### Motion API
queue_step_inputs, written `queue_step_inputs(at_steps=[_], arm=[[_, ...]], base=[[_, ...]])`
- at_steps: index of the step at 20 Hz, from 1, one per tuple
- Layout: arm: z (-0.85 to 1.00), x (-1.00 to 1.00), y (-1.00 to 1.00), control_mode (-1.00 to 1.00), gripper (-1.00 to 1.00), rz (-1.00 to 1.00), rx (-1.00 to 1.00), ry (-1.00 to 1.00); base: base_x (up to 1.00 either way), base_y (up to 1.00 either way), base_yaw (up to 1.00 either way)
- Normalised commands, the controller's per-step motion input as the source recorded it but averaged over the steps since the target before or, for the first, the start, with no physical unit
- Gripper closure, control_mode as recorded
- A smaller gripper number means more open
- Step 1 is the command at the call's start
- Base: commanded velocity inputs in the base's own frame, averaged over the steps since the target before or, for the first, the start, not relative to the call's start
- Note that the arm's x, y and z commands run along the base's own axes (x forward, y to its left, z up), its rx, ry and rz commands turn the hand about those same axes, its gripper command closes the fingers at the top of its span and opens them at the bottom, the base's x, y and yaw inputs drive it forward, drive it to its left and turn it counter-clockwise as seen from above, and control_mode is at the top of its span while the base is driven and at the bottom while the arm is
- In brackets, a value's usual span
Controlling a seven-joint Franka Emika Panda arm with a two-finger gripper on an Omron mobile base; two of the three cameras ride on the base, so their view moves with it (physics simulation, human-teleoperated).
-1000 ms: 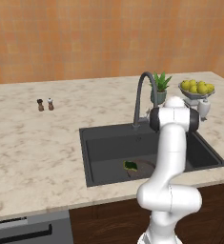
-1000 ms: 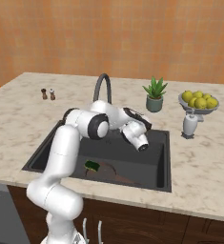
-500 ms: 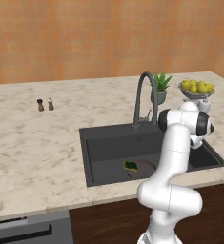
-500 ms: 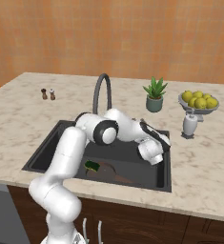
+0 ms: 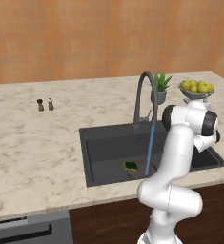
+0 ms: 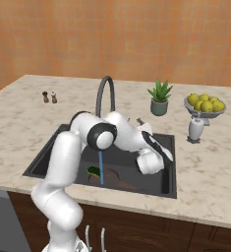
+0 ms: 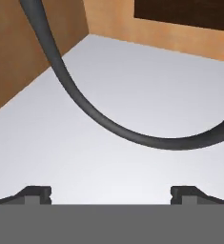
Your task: Pick the pan and sponge and place them into the sink. Then turn on the water.
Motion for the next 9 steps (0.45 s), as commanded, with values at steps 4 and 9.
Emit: queue_step_inputs(at_steps=[4,9], arm=[[1.00,-0.92,0.71,-1.00,-1.00,0.00,-0.14,-0.15],[1.00,-0.89,0.37,-1.00,-1.00,0.02,-0.15,-0.23]], base=[[0.00,0.00,0.00],[0.00,0.00,0.00]])
